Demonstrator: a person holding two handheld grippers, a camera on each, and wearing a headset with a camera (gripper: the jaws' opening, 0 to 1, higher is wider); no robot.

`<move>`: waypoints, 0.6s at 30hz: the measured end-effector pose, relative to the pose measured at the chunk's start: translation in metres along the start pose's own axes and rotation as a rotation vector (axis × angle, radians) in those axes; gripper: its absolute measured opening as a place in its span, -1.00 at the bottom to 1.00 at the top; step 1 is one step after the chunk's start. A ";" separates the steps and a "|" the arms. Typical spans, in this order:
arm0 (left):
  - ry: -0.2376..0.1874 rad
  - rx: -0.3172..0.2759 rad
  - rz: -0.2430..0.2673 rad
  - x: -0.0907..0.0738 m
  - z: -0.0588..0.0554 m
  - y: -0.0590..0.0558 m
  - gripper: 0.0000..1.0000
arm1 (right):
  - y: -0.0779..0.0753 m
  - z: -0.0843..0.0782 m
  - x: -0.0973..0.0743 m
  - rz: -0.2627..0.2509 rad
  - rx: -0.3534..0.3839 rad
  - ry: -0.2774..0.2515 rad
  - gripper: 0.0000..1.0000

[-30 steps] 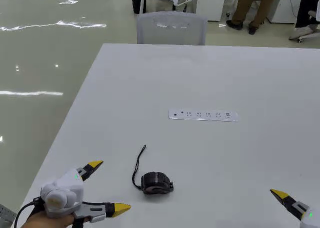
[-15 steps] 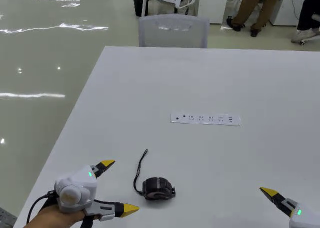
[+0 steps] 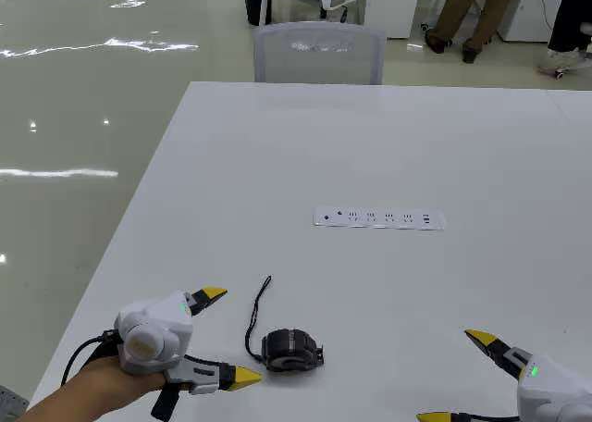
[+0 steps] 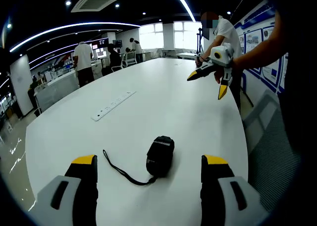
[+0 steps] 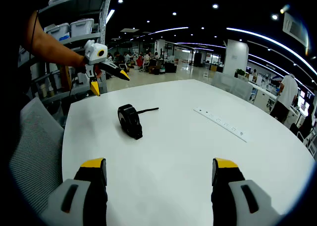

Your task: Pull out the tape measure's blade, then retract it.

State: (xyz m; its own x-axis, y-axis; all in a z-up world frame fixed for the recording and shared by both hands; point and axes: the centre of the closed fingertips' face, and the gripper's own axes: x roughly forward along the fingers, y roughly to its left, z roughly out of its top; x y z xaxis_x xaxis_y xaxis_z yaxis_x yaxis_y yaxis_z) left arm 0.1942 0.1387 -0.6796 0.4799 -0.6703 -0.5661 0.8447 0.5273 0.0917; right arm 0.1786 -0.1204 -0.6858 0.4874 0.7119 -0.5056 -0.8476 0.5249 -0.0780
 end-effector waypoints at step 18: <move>0.098 0.152 -0.131 0.035 0.012 0.000 0.59 | 0.005 0.011 0.035 0.091 -0.073 0.018 0.69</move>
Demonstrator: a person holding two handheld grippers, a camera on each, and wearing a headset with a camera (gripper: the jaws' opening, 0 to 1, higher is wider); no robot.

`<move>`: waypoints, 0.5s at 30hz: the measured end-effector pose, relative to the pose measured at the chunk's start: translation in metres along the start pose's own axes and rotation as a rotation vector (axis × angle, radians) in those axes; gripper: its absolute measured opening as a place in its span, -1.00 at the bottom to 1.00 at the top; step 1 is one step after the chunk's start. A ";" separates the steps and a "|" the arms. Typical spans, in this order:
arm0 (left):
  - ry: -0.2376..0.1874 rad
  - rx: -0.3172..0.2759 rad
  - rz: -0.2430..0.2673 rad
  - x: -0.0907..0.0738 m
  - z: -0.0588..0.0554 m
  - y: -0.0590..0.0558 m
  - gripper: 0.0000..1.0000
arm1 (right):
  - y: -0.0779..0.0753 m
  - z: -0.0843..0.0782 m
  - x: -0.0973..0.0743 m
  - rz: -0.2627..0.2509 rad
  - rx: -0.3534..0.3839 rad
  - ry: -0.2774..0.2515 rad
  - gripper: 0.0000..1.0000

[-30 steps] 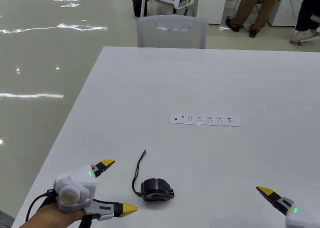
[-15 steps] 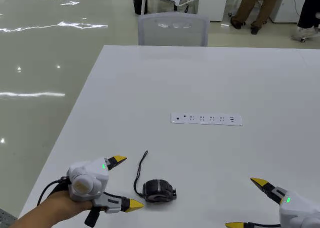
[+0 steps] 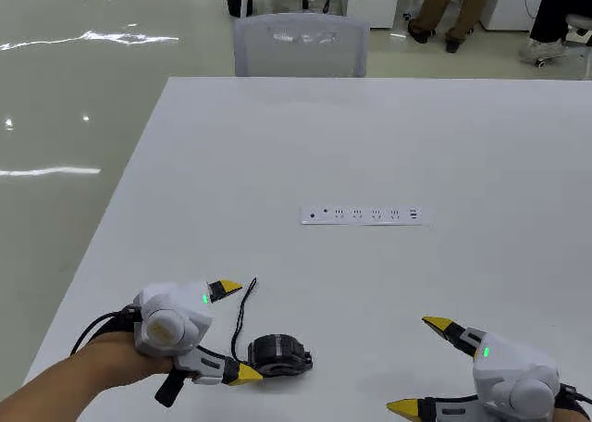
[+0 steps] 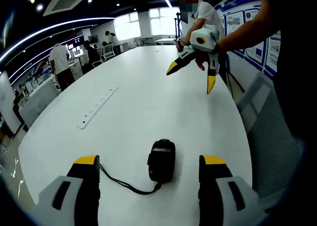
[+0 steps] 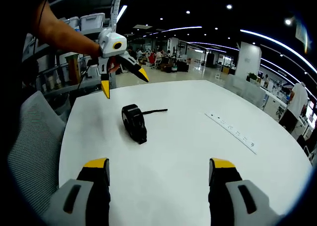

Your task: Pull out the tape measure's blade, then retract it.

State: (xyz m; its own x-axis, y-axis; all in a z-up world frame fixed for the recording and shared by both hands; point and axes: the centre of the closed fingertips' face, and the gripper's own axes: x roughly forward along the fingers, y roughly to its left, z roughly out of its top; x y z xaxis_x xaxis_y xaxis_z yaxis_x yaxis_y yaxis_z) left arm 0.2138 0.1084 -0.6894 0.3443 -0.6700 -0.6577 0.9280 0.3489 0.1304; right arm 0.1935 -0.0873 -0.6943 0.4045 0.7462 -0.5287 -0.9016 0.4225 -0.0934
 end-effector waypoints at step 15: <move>0.097 0.082 -0.116 0.028 -0.014 -0.013 0.42 | 0.014 0.028 0.038 0.132 -0.067 -0.064 0.63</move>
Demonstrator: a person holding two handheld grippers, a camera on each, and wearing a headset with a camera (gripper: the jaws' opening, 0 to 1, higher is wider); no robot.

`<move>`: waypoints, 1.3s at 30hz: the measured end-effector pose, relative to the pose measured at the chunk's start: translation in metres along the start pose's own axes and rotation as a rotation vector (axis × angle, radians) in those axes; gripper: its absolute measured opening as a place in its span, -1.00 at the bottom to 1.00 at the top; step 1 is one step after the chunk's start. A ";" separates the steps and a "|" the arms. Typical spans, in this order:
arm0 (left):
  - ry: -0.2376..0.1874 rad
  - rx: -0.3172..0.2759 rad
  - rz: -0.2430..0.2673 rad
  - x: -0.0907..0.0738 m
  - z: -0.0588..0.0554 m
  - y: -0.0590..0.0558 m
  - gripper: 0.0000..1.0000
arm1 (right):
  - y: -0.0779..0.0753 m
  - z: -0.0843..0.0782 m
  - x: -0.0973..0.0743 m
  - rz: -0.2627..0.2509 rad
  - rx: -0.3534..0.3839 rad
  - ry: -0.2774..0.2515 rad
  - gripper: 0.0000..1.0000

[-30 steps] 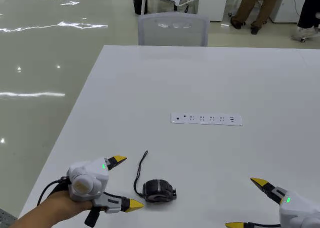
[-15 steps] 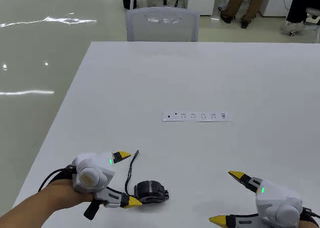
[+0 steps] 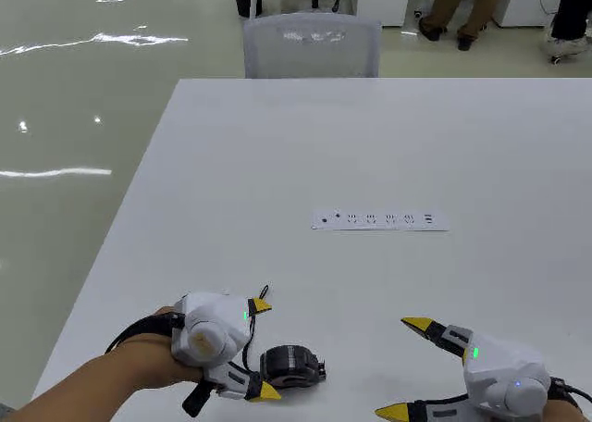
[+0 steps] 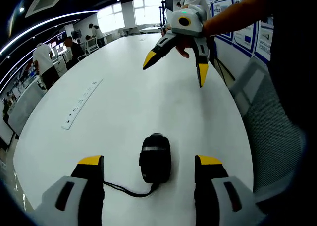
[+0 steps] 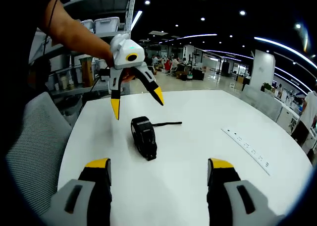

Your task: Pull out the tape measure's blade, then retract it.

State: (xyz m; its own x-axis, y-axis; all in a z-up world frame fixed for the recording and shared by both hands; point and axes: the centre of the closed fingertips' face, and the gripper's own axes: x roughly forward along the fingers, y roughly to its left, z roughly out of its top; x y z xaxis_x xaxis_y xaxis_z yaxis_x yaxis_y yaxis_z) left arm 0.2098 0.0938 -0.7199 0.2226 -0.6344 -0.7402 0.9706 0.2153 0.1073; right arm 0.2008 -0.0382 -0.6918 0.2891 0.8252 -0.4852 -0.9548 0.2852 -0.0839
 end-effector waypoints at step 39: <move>0.186 0.048 -0.089 0.040 -0.024 -0.017 -0.47 | 0.026 -0.020 0.084 0.190 -0.085 0.175 0.03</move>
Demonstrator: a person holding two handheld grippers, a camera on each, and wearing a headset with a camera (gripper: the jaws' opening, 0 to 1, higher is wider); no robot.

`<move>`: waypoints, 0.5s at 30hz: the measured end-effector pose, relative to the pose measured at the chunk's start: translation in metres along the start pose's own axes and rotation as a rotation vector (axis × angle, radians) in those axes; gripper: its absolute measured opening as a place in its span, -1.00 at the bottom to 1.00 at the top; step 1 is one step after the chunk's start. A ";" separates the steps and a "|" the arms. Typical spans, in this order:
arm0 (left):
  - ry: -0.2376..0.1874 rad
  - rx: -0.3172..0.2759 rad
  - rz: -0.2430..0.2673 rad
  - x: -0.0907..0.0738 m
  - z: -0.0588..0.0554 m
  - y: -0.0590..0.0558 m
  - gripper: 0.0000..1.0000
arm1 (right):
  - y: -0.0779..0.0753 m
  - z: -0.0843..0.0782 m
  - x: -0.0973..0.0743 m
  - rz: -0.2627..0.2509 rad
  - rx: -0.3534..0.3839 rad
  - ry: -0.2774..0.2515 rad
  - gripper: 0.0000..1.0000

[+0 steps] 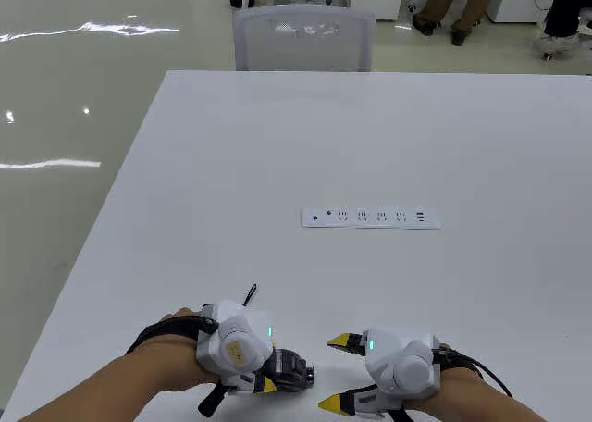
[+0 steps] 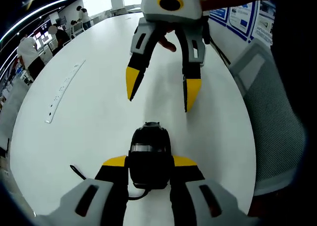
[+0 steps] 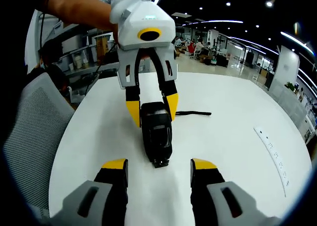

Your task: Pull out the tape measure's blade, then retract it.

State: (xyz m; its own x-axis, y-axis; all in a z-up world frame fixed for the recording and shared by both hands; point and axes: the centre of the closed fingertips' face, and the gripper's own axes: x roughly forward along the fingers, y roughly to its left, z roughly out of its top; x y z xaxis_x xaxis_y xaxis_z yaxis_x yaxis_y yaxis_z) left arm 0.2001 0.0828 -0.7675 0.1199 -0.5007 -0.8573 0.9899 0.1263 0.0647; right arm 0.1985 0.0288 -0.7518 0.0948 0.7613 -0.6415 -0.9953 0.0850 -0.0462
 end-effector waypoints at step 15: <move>-0.017 -0.034 0.011 -0.002 0.001 0.003 -0.47 | -0.008 -0.018 0.034 0.078 0.006 0.141 -0.30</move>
State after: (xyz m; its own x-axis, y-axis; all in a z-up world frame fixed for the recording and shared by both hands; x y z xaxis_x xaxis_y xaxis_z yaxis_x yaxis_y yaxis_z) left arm 0.2031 0.0828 -0.7651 0.1325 -0.5132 -0.8480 0.9854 0.1608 0.0567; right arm 0.2090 0.0419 -0.7872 0.0129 0.6681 -0.7439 -0.9994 0.0331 0.0124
